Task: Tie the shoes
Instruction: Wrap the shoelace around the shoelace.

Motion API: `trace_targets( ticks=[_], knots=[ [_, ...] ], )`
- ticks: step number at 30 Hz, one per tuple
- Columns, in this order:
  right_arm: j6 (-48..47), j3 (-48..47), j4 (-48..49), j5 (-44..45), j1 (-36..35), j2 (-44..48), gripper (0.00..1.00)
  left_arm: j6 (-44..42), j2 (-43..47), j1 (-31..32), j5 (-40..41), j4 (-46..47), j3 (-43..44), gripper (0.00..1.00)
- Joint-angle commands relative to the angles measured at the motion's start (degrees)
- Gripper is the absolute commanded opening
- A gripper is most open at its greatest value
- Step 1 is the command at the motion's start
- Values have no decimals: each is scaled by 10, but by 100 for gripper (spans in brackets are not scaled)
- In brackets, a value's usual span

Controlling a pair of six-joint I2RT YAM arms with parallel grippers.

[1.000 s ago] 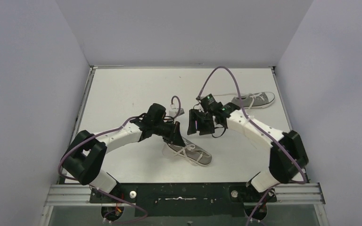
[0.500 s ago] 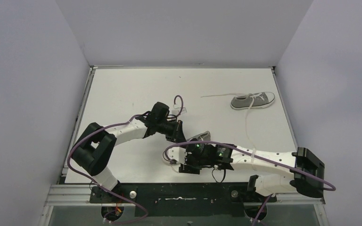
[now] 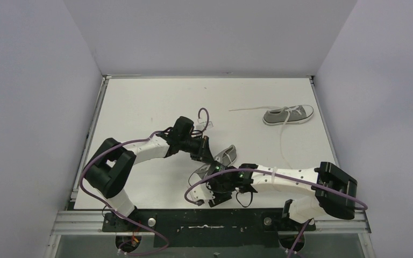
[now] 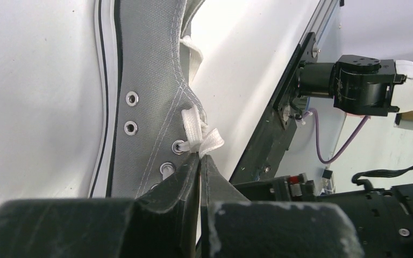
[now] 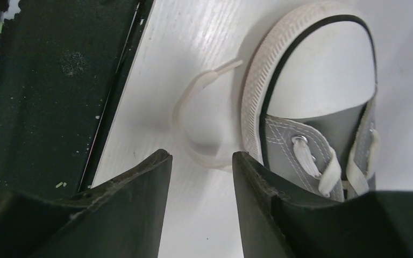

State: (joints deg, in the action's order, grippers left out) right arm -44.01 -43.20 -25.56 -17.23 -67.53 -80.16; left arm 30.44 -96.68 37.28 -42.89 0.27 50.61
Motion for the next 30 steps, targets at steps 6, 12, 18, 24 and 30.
trace_targets(
  ticks=[6,12,18,24,30],
  knots=[
    [-47,-1,20,-49,22,-57,45,14,0,-4,0,52,5,0],
    [-48,-33,11,-37,32,-105,11,4,10,-8,-4,35,6,0],
    [48,-40,86,10,50,-107,0,-5,27,-21,-10,26,2,0],
    [106,-84,146,42,60,-147,0,-36,34,-31,-19,-23,12,0],
    [129,-127,162,40,61,-173,0,-41,37,-40,-25,-33,13,0]
  ],
)
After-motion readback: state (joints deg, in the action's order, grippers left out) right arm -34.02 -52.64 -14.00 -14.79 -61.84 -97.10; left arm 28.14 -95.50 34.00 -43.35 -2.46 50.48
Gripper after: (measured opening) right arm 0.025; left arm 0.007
